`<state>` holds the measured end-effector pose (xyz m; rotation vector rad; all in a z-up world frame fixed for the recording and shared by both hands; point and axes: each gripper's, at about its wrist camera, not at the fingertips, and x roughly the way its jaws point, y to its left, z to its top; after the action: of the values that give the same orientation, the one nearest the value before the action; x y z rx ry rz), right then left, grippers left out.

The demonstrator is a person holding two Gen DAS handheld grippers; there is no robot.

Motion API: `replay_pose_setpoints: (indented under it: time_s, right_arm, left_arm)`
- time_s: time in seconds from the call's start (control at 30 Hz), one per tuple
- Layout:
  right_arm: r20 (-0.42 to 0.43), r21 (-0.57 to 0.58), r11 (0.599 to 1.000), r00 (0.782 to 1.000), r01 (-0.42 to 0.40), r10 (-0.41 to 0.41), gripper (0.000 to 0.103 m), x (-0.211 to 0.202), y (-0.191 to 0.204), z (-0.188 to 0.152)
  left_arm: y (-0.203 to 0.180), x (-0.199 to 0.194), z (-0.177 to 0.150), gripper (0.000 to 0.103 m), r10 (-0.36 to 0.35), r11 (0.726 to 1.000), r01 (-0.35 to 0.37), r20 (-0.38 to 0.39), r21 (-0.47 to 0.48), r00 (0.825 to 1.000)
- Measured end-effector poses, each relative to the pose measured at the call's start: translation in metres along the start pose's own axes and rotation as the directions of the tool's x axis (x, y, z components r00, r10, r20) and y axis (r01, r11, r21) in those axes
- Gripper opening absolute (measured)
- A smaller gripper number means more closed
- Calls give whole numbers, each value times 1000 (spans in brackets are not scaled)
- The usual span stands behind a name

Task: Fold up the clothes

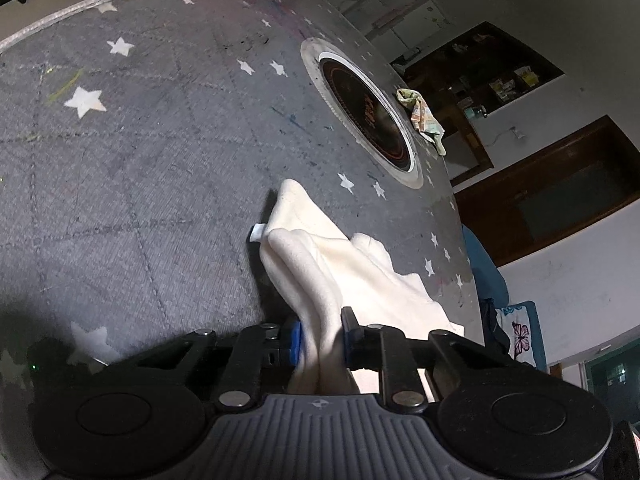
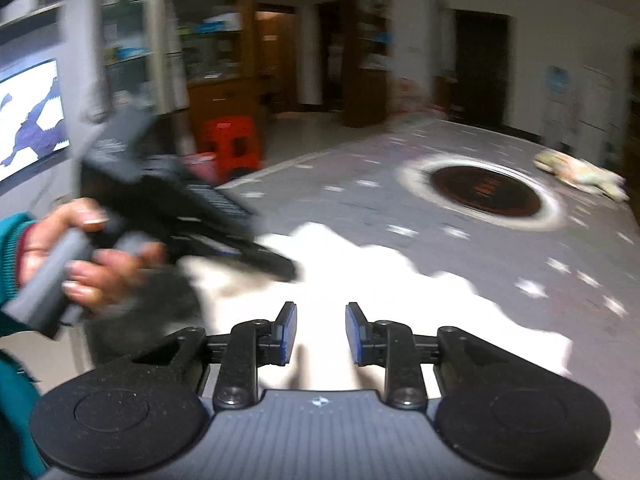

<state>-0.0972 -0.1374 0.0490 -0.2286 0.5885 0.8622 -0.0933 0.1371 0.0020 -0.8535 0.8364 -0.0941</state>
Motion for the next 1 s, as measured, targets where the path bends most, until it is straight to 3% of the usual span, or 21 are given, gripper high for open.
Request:
replay_pose_setpoints:
  time_s: [0.1,0.23,0.3,0.37,0.57,0.6,0.67,0.73,1.0]
  right_arm:
    - [-14,72,990,993,119,-118,29,-7,-29,-7]
    - [-56,182,948,966,260,-254,34,-11,-69,-21]
    - [-75,254,924,958,286,-276,39,-11,-90,-30]
    - [-81,295,910,956,292,-281,50,-9,-101,-34]
    - [-62,416,876,969,243,-239,49,-1,-118,-46]
    - [-53,419,877,971,235,-234,48,1,-117,-46]
    - [-38,421,881,975,214,-219,27,4,-115,-45]
    - [-26,415,884,974,214,-224,16,2,-110,-43]
    - [48,382,892,959,240,-279,13,-30,-101,-26]
  left_arm:
    - [-4,0,-1,21,14,999,-14,9,38,1000]
    - [-8,0,-2,21,30,996,-32,18,79,999]
    - [-9,2,-1,21,32,996,-33,17,80,999]
    - [-9,2,-1,21,34,996,-35,19,85,999]
    - [-15,2,-2,21,53,989,-56,31,137,998]
    - [-16,3,-2,21,57,987,-62,33,149,998]
    - [-20,3,-2,21,70,981,-75,39,179,997]
    - [-24,2,-2,19,73,975,-81,44,208,996]
    - [-56,5,5,17,41,948,-55,52,313,998]
